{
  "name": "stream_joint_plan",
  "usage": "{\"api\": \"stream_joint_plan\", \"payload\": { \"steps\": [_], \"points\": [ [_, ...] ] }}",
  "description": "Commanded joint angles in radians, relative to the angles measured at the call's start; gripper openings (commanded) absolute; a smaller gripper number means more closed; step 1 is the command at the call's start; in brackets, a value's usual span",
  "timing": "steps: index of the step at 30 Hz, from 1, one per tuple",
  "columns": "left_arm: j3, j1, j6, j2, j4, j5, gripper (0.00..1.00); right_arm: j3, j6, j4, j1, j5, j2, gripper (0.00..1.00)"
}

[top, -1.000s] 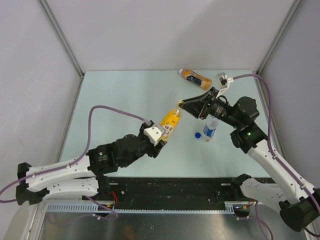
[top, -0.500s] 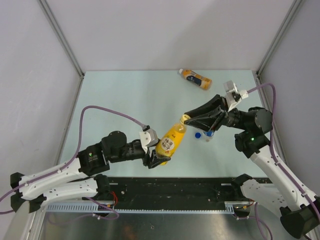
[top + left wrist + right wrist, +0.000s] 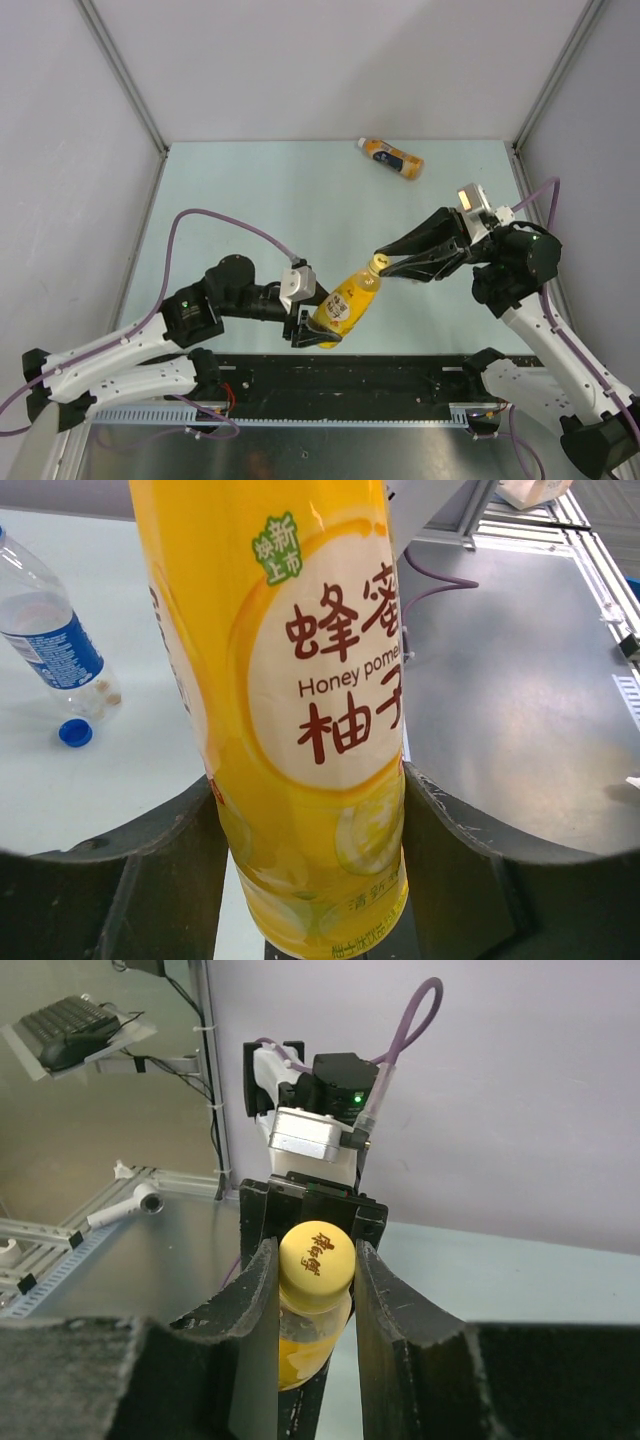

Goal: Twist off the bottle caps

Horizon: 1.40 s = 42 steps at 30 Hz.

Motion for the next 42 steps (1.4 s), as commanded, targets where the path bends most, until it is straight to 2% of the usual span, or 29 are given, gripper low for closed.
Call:
{"api": "stream_joint_plan", "payload": {
  "steps": [1,11,16,20,25,28,32,38,42],
  "points": [
    [0.001,0.004,0.027,-0.010,0.082,0.182,0.00,-0.008,0.027,0.137,-0.029,-0.033,0.031,0.00],
    [-0.030,0.050,0.019,-0.027,0.087,0.209,0.00,-0.008,0.168,0.361,-0.064,-0.038,0.075,0.00],
    [-0.033,0.059,0.016,-0.036,0.094,0.177,0.00,-0.008,0.208,0.390,-0.070,-0.028,0.100,0.02],
    [-0.032,0.064,0.012,-0.045,0.097,0.142,0.00,-0.008,0.200,0.348,-0.074,-0.006,0.118,0.17],
    [-0.028,0.066,0.008,-0.059,0.104,0.117,0.00,-0.008,0.136,0.242,-0.076,0.030,0.125,0.61],
    [-0.027,0.068,0.007,-0.068,0.103,0.105,0.00,-0.008,0.069,0.144,-0.076,0.063,0.117,0.77],
    [-0.028,0.072,0.007,-0.070,0.103,0.102,0.00,-0.008,-0.020,0.020,-0.076,0.112,0.099,0.84],
    [-0.032,0.076,0.007,-0.082,0.103,0.067,0.00,-0.008,-0.106,-0.119,-0.082,0.176,0.064,0.87],
    [-0.033,0.079,0.005,-0.089,0.102,-0.005,0.00,-0.008,-0.134,-0.180,-0.084,0.228,0.058,0.88]
  ]
}}
